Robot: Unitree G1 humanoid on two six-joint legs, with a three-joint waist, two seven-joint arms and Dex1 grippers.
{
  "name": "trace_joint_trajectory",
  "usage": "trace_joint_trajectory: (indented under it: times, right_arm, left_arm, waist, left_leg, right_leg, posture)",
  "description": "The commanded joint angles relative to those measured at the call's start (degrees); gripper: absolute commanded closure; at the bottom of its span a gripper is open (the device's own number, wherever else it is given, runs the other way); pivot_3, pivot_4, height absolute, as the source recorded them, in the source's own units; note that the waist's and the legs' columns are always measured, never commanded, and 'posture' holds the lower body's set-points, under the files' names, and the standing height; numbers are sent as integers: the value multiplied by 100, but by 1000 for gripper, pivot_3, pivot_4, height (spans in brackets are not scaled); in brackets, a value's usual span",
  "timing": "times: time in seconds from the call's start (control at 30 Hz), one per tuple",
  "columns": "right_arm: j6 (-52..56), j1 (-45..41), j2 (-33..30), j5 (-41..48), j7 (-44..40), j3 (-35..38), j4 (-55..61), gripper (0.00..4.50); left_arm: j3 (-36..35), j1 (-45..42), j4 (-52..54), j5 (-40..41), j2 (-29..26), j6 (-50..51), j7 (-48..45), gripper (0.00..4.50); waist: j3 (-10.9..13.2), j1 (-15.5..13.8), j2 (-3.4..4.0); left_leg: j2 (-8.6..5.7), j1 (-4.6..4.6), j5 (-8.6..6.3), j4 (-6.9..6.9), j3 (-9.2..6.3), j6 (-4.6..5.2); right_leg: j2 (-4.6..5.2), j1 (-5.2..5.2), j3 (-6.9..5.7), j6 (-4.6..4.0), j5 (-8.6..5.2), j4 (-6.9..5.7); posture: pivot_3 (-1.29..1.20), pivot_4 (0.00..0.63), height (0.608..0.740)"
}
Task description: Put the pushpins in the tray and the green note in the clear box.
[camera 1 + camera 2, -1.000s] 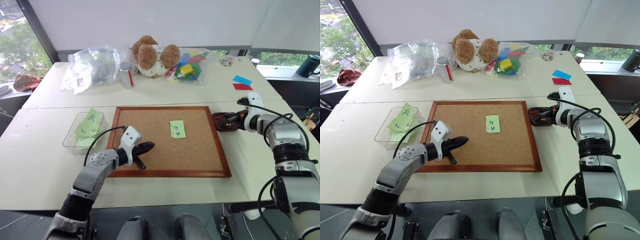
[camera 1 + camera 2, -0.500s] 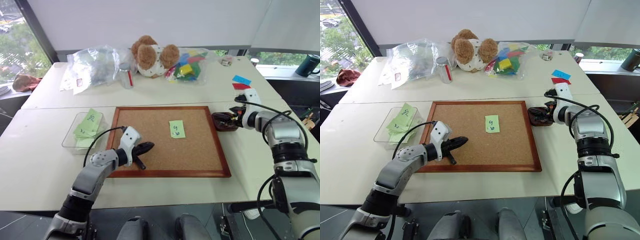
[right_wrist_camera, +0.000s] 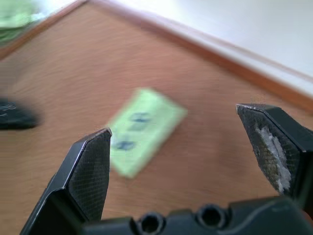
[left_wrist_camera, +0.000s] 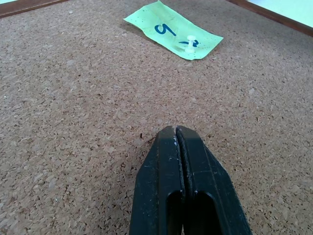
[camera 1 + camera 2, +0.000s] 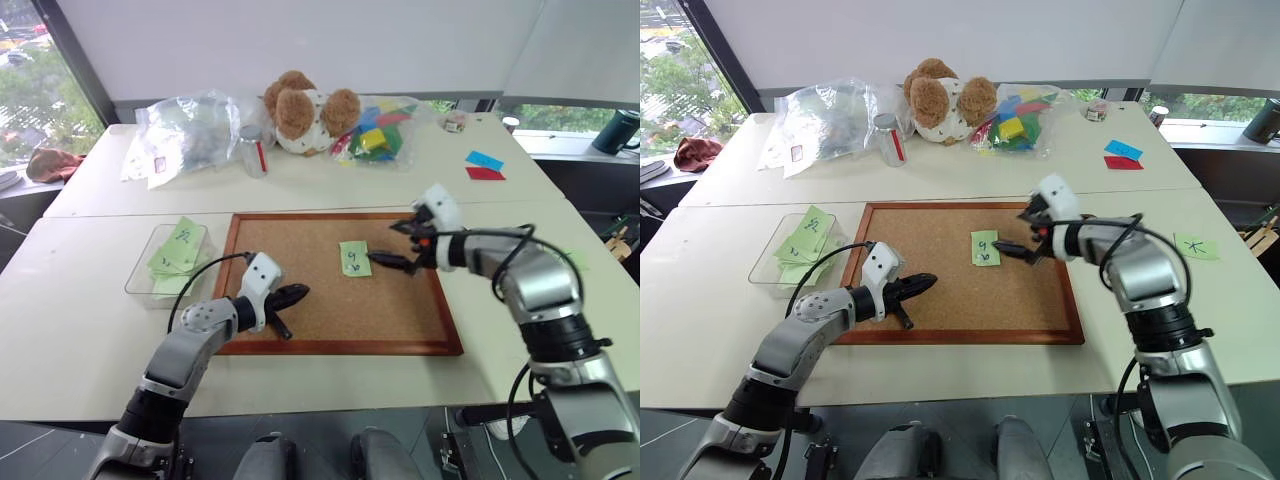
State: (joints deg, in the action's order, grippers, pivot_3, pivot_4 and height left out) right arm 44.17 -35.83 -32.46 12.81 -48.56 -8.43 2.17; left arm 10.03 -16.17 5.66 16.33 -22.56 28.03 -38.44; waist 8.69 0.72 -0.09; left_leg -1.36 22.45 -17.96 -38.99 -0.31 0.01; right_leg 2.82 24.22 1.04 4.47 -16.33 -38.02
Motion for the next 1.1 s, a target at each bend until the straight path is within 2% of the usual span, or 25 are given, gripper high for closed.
trace_joint_trajectory:
  times: [0.03, 0.37, 0.47, 0.6, 0.67, 0.7, 1.1]
  right_arm:
    - [12, 6, 268, 30, 148, -185, 201, 41]
    - [-128, -67, 636, -28, 339, -270, -429, 41]
    - [-217, -124, 702, -65, 360, -280, -609, 873]
    - [-201, -165, 741, -46, 370, -283, -631, 2846]
    - [-190, -167, 740, -39, 375, -284, -615, 4000]
    - [-187, -166, 738, -41, 378, -283, -606, 4396]
    - [313, -332, 485, 201, 319, -27, 303, 4490]
  left_arm:
    - [128, 154, -205, -138, -59, 184, -27, 4500]
    - [102, 234, -123, -146, -80, 199, -11, 4500]
    - [100, 239, -114, -151, -82, 196, -7, 4500]
    - [92, 245, -111, -155, -79, 193, 8, 4500]
    - [89, 248, -107, -153, -79, 196, 13, 4500]
    - [88, 250, -106, -153, -79, 198, 14, 4500]
    - [68, 262, -108, -155, -61, 239, 0, 4500]
  waist:
    - [0, 3, 0]
    - [0, 14, 0]
    - [0, 13, 0]
    - [0, 13, 0]
    - [0, 15, 0]
    - [0, 15, 0]
    - [0, 15, 0]
  left_leg:
    - [0, 0, 0, -1, 0, 0]
    - [0, 0, 0, -1, 0, -1]
    - [0, 0, 0, -1, 0, -1]
    - [0, 0, 0, -1, 0, 0]
    - [0, 0, 0, 0, 0, 0]
    - [0, 0, 0, 0, 0, 0]
    - [0, 1, 0, 3, 0, 0]
  right_leg:
    - [0, 0, 0, 0, 0, 0]
    - [0, 2, -1, 0, 0, 0]
    - [0, 2, -1, 0, 0, -1]
    - [0, 2, -1, 0, 0, -1]
    - [0, 2, -1, 0, 0, -1]
    - [0, 2, -1, 0, 0, -1]
    - [0, 5, -1, 0, 0, 0]
  posture:
    - [0, 150, 740]
    - [0, 150, 740]
    - [0, 150, 740]
    - [0, 150, 740]
    - [0, 150, 740]
    - [0, 150, 740]
    - [0, 150, 740]
